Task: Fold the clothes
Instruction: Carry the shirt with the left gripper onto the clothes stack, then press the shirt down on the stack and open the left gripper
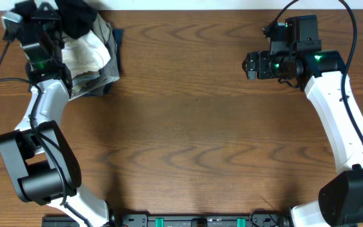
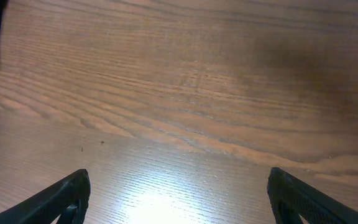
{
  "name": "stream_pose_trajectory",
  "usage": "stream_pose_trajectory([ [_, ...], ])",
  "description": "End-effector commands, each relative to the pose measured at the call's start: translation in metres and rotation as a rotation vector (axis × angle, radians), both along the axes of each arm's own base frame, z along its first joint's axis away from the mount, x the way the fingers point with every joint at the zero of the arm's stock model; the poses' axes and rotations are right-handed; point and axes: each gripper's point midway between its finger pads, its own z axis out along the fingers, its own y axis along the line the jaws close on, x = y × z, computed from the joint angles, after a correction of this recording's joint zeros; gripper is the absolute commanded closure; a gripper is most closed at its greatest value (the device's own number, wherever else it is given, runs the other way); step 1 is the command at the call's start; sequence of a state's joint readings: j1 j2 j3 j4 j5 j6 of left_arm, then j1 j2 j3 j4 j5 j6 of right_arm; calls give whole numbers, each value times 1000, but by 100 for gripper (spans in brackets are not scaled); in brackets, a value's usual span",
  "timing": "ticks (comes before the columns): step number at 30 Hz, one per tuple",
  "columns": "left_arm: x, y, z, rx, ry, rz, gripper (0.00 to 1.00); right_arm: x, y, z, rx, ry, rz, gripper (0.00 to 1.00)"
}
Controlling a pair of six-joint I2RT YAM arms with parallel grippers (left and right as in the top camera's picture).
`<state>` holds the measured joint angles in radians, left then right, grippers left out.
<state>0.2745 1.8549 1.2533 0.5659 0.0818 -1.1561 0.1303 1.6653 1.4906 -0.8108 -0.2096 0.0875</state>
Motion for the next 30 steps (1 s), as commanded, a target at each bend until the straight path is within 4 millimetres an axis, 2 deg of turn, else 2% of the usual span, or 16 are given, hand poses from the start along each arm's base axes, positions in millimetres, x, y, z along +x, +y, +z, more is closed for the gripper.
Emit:
stream_pose_trajectory([
  [1, -4, 0, 15, 25, 16, -16, 94, -1, -1, -6, 5, 16, -2, 11],
  [6, -11, -23, -33, 6, 213, -151, 94, 3, 0, -4, 12, 2, -9, 10],
  [10, -38, -29, -87, -88, 446, -161, 93, 3, 0, -4, 14, 1, -11, 10],
  [12, -58, -30, -113, -138, 570, -156, 83, 2, 0, -5, 13, 7, -11, 10],
  [15, -81, -27, -135, -169, 691, -152, 65, 2, 0, -5, 13, 8, -11, 10],
  [18, -87, -26, -139, -87, 730, -218, 54, 2, 0, -5, 13, 7, -11, 10],
  [21, -85, -39, -134, 90, 714, -402, 51, 2, 1, -4, 20, 8, -6, 9],
  [24, -84, -48, -125, 232, 682, -525, 36, 1, 4, -4, 34, 10, 4, 9],
  [30, -102, -57, -110, 476, 695, -671, 32, 1, 4, -4, 34, 10, 4, 9],
])
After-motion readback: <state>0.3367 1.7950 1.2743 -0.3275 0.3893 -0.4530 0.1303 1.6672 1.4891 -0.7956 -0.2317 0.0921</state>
